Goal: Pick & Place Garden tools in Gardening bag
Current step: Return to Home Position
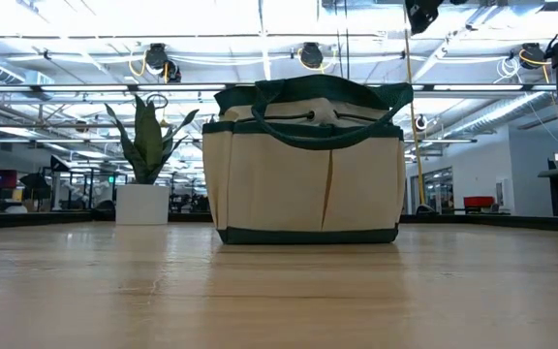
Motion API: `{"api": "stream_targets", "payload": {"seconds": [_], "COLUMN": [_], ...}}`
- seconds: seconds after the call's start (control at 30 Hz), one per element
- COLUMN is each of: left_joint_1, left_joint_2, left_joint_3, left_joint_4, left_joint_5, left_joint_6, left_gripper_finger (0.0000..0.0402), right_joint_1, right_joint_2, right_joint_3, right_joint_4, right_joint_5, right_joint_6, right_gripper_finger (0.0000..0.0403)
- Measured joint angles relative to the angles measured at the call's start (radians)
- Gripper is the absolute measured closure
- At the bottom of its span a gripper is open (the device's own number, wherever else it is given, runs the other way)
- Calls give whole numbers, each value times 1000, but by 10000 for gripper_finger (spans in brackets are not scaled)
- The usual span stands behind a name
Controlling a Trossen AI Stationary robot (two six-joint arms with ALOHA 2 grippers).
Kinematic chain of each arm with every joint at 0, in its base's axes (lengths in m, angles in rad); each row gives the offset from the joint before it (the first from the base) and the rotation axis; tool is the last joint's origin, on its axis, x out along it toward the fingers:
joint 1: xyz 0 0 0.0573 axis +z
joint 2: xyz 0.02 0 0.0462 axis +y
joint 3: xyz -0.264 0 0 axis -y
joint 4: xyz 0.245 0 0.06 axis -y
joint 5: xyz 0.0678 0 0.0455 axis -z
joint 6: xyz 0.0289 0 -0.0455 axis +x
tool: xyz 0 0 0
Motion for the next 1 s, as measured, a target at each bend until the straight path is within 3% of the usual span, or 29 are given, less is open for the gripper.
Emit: {"api": "stream_targets", "payload": {"seconds": [0.57,1.0], "left_joint_1": [0,2], "left_joint_2": [-175,-304], "left_joint_3": [-8,-24], "left_joint_4": [-123,-210], "left_joint_5": [-106,-115], "left_joint_6": [24,2], "left_gripper_finger": [395,398], "right_joint_1": [-82,-145], "right_joint_2": [-184,-293], "right_joint_3": [-103,-170], "right_joint_4": [-4,-7], "right_joint_5": [9,6], "right_joint_6": [-20,-20], "right_gripper_finger": [402,403]}}
